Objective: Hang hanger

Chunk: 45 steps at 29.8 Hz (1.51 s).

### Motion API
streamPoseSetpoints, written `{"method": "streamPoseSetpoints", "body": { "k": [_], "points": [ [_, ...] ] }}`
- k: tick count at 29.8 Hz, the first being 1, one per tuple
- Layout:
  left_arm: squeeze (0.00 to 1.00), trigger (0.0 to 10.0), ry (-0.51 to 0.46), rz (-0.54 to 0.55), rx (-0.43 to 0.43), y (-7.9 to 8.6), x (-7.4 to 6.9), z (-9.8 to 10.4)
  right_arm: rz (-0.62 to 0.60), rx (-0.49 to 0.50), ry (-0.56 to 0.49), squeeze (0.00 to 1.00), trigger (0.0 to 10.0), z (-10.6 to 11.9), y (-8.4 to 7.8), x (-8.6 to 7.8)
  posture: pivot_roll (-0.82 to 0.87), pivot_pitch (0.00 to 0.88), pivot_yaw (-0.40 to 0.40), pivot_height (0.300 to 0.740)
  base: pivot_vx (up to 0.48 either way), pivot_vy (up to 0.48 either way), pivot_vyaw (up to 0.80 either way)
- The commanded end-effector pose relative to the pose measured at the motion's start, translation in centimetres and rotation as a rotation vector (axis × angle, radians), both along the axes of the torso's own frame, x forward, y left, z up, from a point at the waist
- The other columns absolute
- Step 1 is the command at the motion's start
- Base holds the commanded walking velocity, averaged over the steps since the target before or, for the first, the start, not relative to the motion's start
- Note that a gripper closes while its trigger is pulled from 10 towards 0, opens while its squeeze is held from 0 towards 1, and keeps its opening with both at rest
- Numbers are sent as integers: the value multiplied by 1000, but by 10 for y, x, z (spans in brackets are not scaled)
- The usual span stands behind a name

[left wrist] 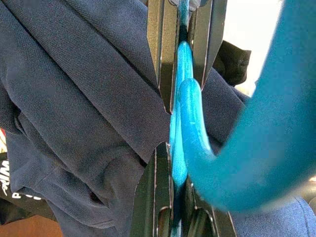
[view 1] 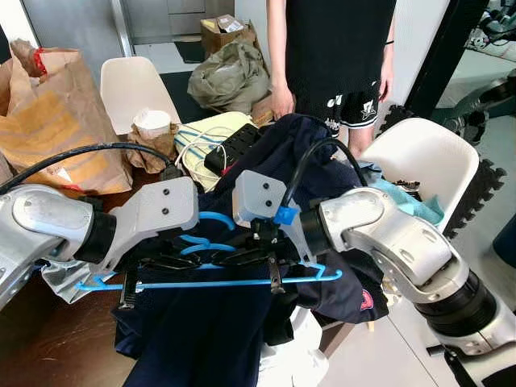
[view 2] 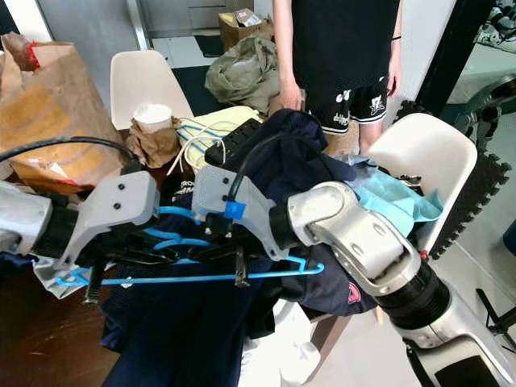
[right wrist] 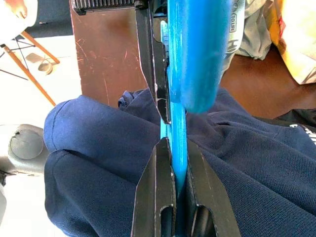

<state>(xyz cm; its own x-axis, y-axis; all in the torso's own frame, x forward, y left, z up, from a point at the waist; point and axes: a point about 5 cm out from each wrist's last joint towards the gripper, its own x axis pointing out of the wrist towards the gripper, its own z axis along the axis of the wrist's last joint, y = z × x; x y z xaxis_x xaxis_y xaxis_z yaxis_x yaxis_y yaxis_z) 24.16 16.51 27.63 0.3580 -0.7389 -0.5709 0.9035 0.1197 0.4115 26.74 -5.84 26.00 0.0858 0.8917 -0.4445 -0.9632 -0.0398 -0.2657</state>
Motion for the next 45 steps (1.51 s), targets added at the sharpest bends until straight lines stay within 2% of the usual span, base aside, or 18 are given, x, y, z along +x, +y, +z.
{"method": "streamPoseSetpoints", "body": {
  "k": [1, 2, 3, 4, 10, 17, 20, 24, 27, 31, 33, 34, 35, 38, 42, 43, 44, 45],
  "points": [
    [0, 10000, -15, -11, 3, -3, 1, -1, -11, 3, 5, 0, 0, -1, 0, 0, -2, 69, -18, 740, 0, 0, 0],
    [204, 10000, -7, -13, -6, -3, 0, 0, -17, 2, 0, 0, 0, -1, 0, 1, 0, 72, -18, 740, 0, 0, 0],
    [204, 10000, -7, -13, -6, -3, 0, 0, -17, 2, 0, 0, 0, -1, 0, 1, 0, 72, -18, 740, 0, 0, 0],
    [1000, 10000, 0, -17, -13, -3, -1, 2, -22, 4, -3, 0, 0, 0, 0, 2, 1, 72, -19, 740, 0, 0, 0],
    [1000, 10000, 29, -43, -47, -4, -7, 8, -30, 20, -8, 0, 0, 2, 1, 4, 2, 77, -19, 740, 0, 0, 0],
    [1000, 10000, 21, 81, -24, 37, -18, 24, -144, 40, -17, 0, 0, 1, -13, 16, -12, 79, -15, 740, 0, 0, 0],
    [1000, 10000, 20, 102, -23, 42, -20, 26, -159, 41, -17, 0, 0, 1, -16, 18, -12, 79, -15, 740, 0, 0, 0],
    [1000, 10000, 28, 192, -73, 72, -39, 42, -213, 95, -9, 0, 0, 6, -32, 23, -4, 73, -16, 740, 0, 0, 0],
    [1000, 10000, -20, 270, -138, 89, -46, 55, -213, 184, 14, 0, 0, 14, -38, 25, 8, 64, -18, 740, 0, 0, 0],
    [1000, 10000, -243, 513, -336, 126, -49, 71, -259, 363, 53, 0, 0, 29, -44, 35, 14, 58, -22, 740, 0, 0, 0],
    [1000, 10000, -243, 513, -336, 126, -49, 71, -259, 363, 53, 0, 0, 29, -44, 35, 14, 58, -22, 740, 0, 0, 0],
    [275, 10000, -286, 601, -381, 135, -49, 67, -297, 396, 53, 0, 2039, 30, -44, 40, 16, 60, -28, 740, 0, 0, 0],
    [0, 10000, -321, 667, -405, 141, -49, 62, -324, 431, 63, 0, 9529, 32, -43, 44, 17, 61, -32, 740, 0, 0, 0],
    [0, 10000, -440, 881, -567, 155, -43, 49, -368, 528, 77, 0, 10000, 36, -35, 50, 28, 65, -40, 740, 0, 0, 0],
    [0, 10000, -492, 963, -636, 158, -39, 43, -369, 555, 66, 0, 10000, 37, -29, 51, 32, 66, -43, 740, 0, 0, 222],
    [0, 10000, -568, 1125, -677, 159, -28, 25, -378, 616, 77, 0, 10000, 36, -19, 51, 46, 70, -49, 740, 0, 0, 800],
    [0, 10000, -568, 1125, -677, 159, -28, 25, -378, 616, 77, 0, 10000, 36, -19, 51, 46, 70, -49, 740, 0, 0, 800],
    [0, 10000, -603, 1226, -681, 154, -20, 8, -386, 676, 104, 0, 10000, 35, -12, 52, 44, 72, -49, 740, 0, 0, 800]
  ]
}}
